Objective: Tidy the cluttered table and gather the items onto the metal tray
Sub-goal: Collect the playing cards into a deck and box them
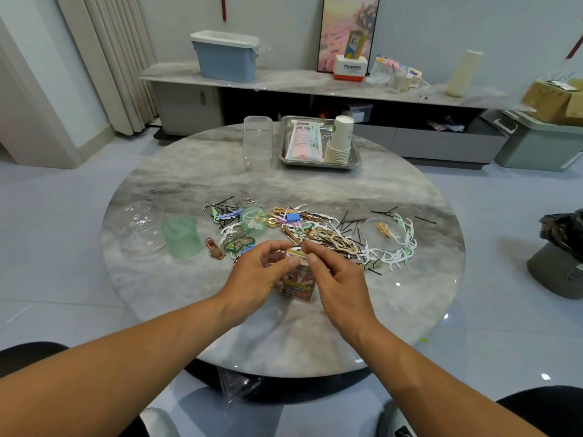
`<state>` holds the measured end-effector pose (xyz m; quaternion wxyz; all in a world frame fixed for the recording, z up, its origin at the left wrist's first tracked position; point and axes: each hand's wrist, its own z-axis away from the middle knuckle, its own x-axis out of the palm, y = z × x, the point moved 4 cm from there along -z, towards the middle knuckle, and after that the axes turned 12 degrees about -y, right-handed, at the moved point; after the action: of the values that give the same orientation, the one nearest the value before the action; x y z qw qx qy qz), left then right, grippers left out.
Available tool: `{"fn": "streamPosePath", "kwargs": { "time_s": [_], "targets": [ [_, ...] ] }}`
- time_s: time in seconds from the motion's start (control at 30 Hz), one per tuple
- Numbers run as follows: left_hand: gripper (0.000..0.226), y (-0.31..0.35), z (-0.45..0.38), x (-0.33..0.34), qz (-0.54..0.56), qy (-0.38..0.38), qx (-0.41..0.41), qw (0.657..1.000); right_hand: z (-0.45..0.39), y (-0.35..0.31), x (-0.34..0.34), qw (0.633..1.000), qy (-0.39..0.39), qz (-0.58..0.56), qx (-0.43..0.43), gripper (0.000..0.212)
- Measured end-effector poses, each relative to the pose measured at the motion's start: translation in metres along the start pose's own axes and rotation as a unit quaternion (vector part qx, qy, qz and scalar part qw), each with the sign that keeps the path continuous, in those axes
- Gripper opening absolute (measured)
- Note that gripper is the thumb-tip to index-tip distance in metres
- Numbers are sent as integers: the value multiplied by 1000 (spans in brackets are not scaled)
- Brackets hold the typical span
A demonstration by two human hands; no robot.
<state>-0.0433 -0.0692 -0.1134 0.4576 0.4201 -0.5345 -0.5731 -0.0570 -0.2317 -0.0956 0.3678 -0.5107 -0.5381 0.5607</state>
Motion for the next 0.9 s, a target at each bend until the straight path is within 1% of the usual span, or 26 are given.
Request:
{"fn": "streamPosePath", "kwargs": {
  "time_s": [0.1,0.2,0.3,0.37,0.43,0.5,0.6,0.73,0.9],
  "targets": [
    [37,-2,-1,1,-9,-13,8,1000,0,1,-2,1000,2,14,2,25],
    [44,-6,-2,2,-56,-20,11,998,1,0,-4,1000,8,4,6,23],
    [43,-5,-2,3,-96,-26,21,995,1,-1,-3,1000,12,17,9,22],
    [39,-2,0,7,-110,-40,34,992,2,-2,-2,999,12,35,-1,23],
    [39,-1,3,12,-125,-55,34,990,3,-4,-1,998,16,62,-18,26],
    [41,-1,5,16,-151,-63,27,986,3,-5,-1,993,28,108,-37,22],
    [38,1,10,22,-186,-66,24,980,4,-6,-1,984,49,160,-60,18],
    [48,4,12,26,-205,-65,28,976,3,-2,-5,988,81,129,-23,12],
    [58,4,13,26,-217,-56,20,974,3,0,-7,992,93,82,14,5]
  ]
}}
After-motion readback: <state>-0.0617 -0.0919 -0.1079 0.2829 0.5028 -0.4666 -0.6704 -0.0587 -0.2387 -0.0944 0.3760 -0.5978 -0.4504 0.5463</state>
